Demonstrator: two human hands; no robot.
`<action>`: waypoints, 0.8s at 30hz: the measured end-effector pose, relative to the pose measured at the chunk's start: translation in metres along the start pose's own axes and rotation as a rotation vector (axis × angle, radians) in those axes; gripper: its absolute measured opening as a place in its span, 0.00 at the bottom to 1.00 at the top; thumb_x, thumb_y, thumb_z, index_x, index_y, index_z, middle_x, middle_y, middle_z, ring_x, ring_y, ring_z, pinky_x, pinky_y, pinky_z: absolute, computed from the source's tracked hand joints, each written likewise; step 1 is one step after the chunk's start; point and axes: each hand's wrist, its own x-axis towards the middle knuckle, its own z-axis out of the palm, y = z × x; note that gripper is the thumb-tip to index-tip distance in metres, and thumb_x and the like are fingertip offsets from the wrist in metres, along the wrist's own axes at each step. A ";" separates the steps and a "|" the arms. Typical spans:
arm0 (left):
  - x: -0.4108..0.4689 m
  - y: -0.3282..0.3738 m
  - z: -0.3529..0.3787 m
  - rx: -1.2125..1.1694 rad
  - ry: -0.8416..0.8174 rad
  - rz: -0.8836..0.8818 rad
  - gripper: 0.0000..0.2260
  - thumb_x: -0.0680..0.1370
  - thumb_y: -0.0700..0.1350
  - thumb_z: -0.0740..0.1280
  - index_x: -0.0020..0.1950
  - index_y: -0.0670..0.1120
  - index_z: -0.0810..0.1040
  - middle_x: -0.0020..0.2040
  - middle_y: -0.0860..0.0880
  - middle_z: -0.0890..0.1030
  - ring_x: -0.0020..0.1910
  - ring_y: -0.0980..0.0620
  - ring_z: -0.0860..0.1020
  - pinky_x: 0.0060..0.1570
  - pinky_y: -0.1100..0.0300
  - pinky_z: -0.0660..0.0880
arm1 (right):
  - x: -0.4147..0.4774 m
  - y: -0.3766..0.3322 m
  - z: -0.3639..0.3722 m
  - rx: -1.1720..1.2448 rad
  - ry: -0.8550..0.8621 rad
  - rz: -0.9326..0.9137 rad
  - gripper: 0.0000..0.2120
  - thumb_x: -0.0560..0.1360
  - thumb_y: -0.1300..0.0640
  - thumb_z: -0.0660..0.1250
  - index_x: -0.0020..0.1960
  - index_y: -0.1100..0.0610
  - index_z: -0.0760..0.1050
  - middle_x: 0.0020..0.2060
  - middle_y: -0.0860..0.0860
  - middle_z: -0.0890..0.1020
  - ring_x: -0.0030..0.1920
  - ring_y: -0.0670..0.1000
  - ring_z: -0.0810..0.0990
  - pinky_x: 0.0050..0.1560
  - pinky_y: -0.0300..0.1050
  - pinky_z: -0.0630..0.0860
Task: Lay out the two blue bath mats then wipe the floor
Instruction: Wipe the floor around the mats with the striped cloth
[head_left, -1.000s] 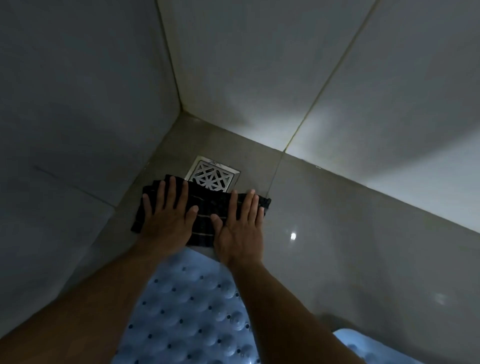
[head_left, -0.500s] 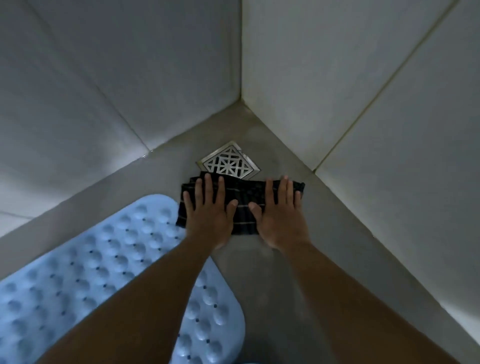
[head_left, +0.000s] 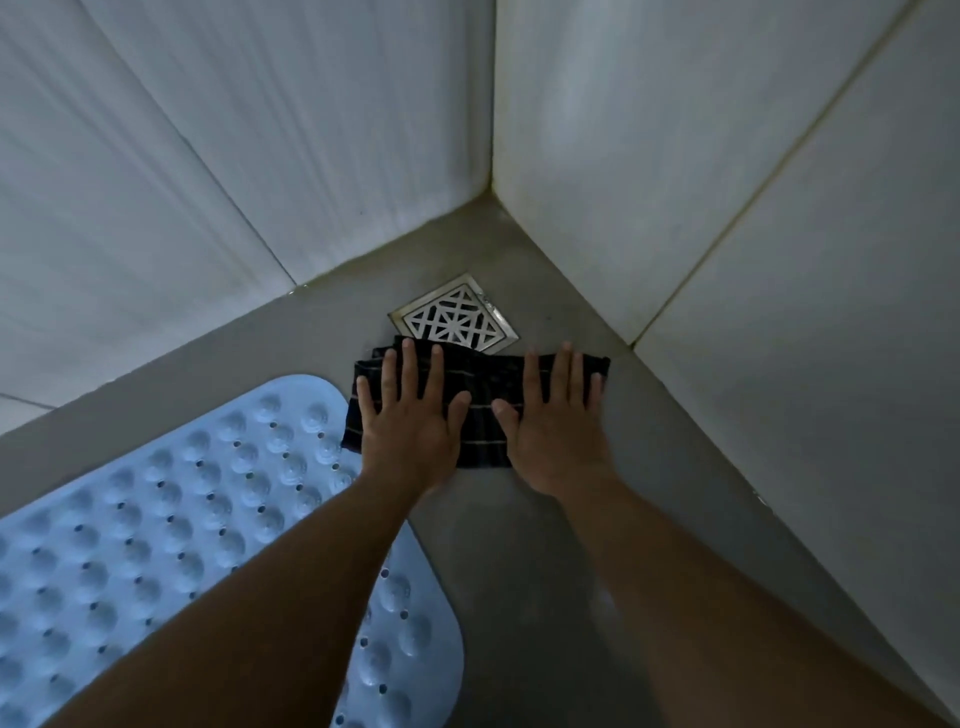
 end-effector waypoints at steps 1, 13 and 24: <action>0.000 0.000 0.000 -0.004 0.004 0.004 0.30 0.82 0.63 0.40 0.81 0.53 0.41 0.82 0.46 0.42 0.80 0.45 0.40 0.76 0.40 0.39 | 0.000 0.000 0.000 -0.004 -0.002 0.002 0.36 0.82 0.35 0.38 0.81 0.54 0.32 0.78 0.61 0.32 0.78 0.60 0.30 0.76 0.61 0.32; 0.012 0.006 -0.016 -0.039 -0.141 0.010 0.31 0.82 0.63 0.42 0.79 0.54 0.31 0.80 0.47 0.34 0.79 0.46 0.35 0.75 0.40 0.35 | 0.013 0.011 -0.012 0.011 -0.126 -0.032 0.37 0.81 0.33 0.39 0.80 0.51 0.29 0.77 0.59 0.28 0.77 0.58 0.26 0.76 0.61 0.31; -0.015 0.041 -0.006 -0.038 -0.137 -0.212 0.27 0.82 0.63 0.41 0.78 0.60 0.33 0.80 0.46 0.33 0.79 0.44 0.34 0.75 0.38 0.36 | 0.029 0.043 -0.020 -0.037 -0.117 -0.267 0.38 0.81 0.32 0.41 0.81 0.51 0.33 0.78 0.55 0.30 0.78 0.53 0.28 0.77 0.56 0.31</action>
